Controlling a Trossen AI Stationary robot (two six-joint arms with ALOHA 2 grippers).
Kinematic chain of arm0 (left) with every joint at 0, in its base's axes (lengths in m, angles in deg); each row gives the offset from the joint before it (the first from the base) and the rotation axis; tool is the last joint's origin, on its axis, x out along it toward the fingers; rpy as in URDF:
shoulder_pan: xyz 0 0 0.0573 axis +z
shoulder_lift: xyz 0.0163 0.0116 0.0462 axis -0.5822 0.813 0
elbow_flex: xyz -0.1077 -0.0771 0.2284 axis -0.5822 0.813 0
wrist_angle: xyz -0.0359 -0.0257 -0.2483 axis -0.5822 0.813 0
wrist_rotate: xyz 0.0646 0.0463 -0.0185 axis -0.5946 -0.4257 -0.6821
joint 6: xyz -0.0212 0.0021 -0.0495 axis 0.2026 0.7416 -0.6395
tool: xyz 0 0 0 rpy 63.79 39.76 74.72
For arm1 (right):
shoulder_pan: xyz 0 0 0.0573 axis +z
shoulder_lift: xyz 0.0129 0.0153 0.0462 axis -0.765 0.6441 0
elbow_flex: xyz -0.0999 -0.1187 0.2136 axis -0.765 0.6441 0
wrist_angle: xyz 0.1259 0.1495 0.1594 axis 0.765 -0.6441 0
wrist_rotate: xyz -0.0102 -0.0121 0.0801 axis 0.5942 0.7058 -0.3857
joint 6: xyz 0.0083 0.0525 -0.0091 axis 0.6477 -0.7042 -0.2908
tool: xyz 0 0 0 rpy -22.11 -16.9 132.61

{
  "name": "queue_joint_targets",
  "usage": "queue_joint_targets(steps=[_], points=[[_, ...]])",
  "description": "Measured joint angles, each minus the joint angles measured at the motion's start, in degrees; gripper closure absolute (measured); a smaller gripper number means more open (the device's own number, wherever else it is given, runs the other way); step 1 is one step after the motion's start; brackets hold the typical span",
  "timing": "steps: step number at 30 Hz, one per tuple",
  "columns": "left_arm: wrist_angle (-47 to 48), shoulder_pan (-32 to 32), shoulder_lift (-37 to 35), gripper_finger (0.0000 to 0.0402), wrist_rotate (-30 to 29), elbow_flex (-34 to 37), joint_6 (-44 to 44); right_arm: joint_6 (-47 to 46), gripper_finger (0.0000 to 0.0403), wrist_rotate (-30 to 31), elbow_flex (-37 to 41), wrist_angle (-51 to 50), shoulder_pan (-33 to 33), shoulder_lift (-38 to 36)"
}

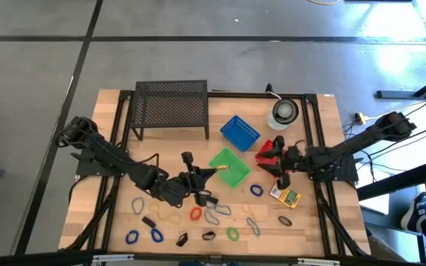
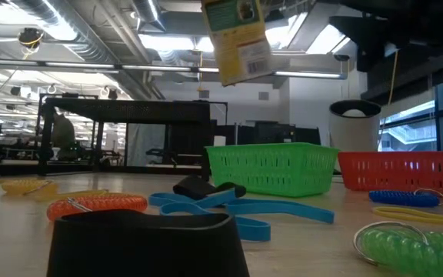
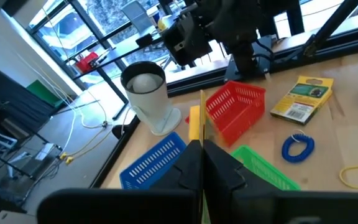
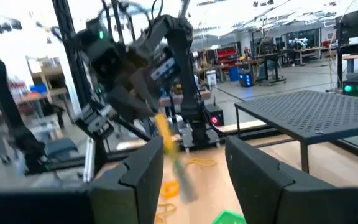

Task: Pick & Place Office Desk Supplies
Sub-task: Put the crayon box into the red basket

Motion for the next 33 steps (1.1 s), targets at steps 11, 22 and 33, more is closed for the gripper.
queue_joint_targets(steps=[11, 22, 33], points=[[0.48, -1.80, 0.00, 0.0398, 2.71, 0.00, -2.72, 7.25, 0.0229, -5.06, -9.56, -1.39, 0.02, 16.92], [0.48, -2.05, 1.89, 0.0399, 9.07, 0.00, -5.04, 12.25, 0.0229, -9.92, -20.73, -5.39, -0.08, 30.73], [-0.01, -1.61, 4.47, 0.0400, 8.24, 0.00, -2.17, 11.35, 0.0229, -9.94, -27.84, -14.33, -0.09, 34.86]])
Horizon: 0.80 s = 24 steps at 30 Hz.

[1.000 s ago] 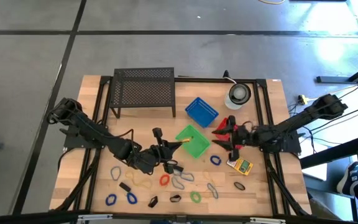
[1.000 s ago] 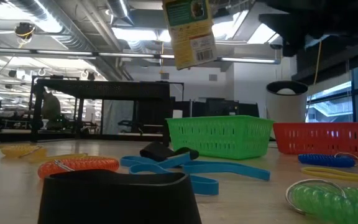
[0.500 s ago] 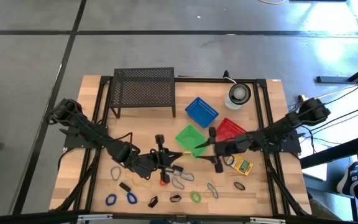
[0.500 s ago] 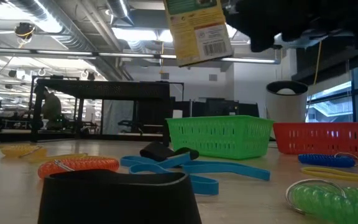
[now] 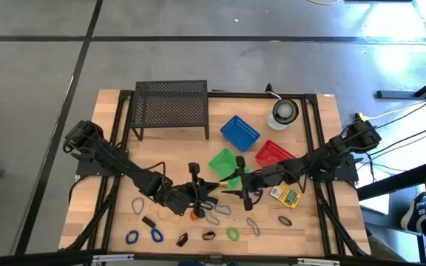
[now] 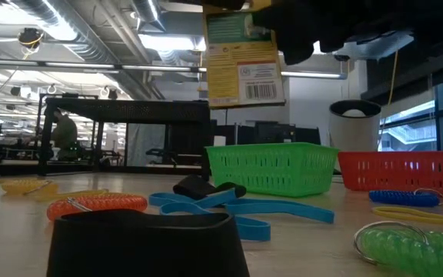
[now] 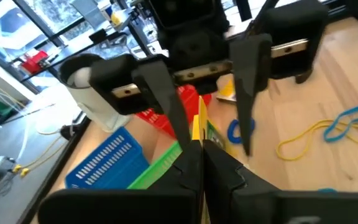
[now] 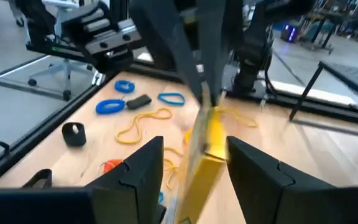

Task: Pick & Place Office Desk Supplies
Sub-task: Put the crayon box into the red basket

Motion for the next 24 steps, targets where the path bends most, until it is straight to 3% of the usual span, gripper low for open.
queue_joint_targets(steps=[5, 20, 24], points=[[-1.64, -0.54, -0.08, 0.0397, -2.60, 0.00, 1.81, -3.99, 0.0229, 0.10, -0.43, -3.28, -0.07, 0.09], [-5.62, -0.77, -0.17, 0.0400, -2.62, 0.00, 4.79, -9.18, 0.0229, -0.23, -0.43, -2.59, -0.76, 0.09], [-5.58, -0.77, -0.17, 0.0397, -2.31, 0.00, 4.72, -10.47, 0.0229, 5.24, -0.43, -2.49, -1.31, 0.09]])
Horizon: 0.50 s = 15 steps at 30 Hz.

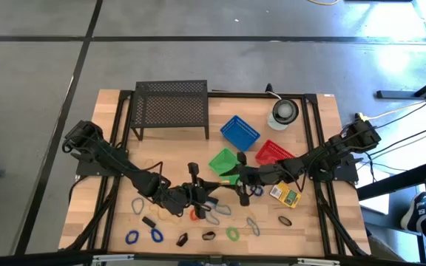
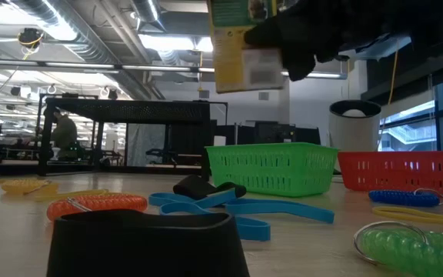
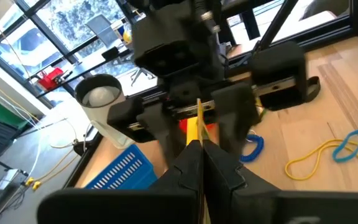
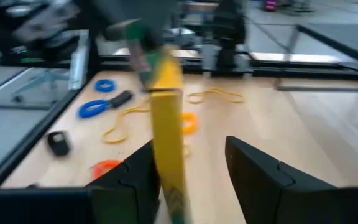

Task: Pick & Place Office Desk Supplies
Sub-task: Put the crayon box into the red basket

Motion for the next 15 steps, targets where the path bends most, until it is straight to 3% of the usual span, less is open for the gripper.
queue_joint_targets(steps=[5, 13, 15], points=[[0.01, 0.02, 0.00, 0.0399, 0.04, 0.00, -0.06, -4.75, 0.0249, 1.12, 0.00, -0.69, -0.80, 0.00], [-0.03, 0.11, -0.07, 0.0397, -0.47, 0.02, -0.07, -3.60, 0.0365, -2.01, 0.00, -0.84, -0.94, 0.00], [-0.08, 0.04, -0.09, 0.0399, -0.53, 0.02, -0.07, -2.37, 0.0372, -3.01, 0.02, -0.80, -0.96, 0.00]])
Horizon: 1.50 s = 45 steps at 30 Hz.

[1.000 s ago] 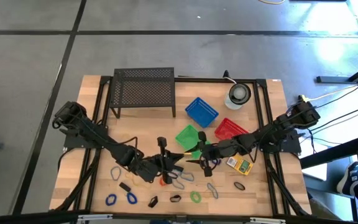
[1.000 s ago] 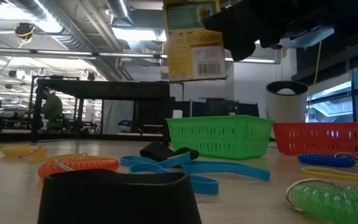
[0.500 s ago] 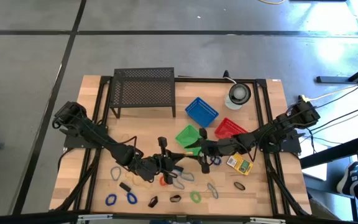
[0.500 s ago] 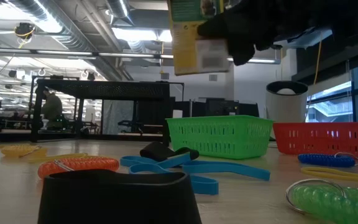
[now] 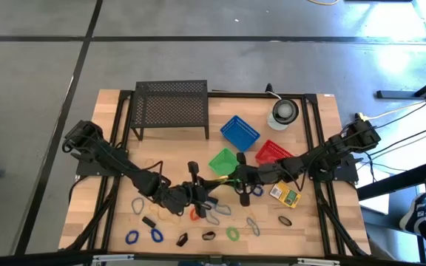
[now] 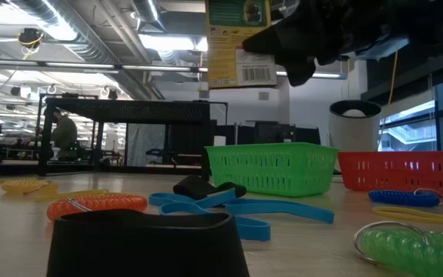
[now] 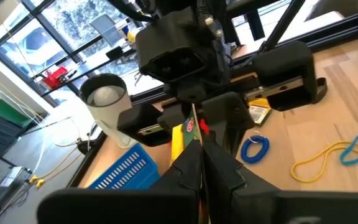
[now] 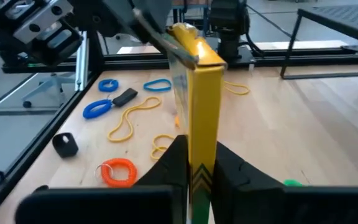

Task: Pick & Place Office Desk Supplies
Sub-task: Put the crayon box into the red basket

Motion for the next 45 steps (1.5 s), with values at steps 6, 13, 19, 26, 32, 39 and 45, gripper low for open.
queue_joint_targets(steps=[6, 13, 19, 26, 32, 39, 45], points=[[-0.24, 0.00, 0.00, 0.0393, 0.02, 0.00, -1.34, -0.44, 0.0370, -0.02, 0.00, 0.03, -0.02, 0.00], [-0.29, 0.02, 0.00, 0.0337, -0.88, 0.00, -5.08, -0.66, 0.0369, -0.09, 0.00, -0.07, -0.09, -0.05], [-0.33, -0.41, 0.00, 0.0269, -2.86, 0.00, -6.02, -3.00, 0.0368, 1.15, 0.00, -8.84, -0.20, -5.24], [0.26, -0.64, 0.02, 0.0217, -4.44, 0.00, -7.37, -10.44, 0.0367, 5.96, -0.02, -31.58, -0.17, -18.08], [3.03, -0.83, 0.02, 0.0210, -4.25, 0.00, -10.31, -26.73, 0.0367, 10.34, 0.00, -59.23, -0.17, -30.46], [7.94, -0.72, 0.02, 0.0210, -4.28, 0.00, -14.59, -44.52, 0.0367, 8.39, 0.00, -84.23, -0.20, -39.45], [8.01, -0.47, 0.02, 0.0210, -4.31, 0.00, -14.66, -50.41, 0.0367, 0.67, 0.00, -90.23, -0.17, -37.57]])
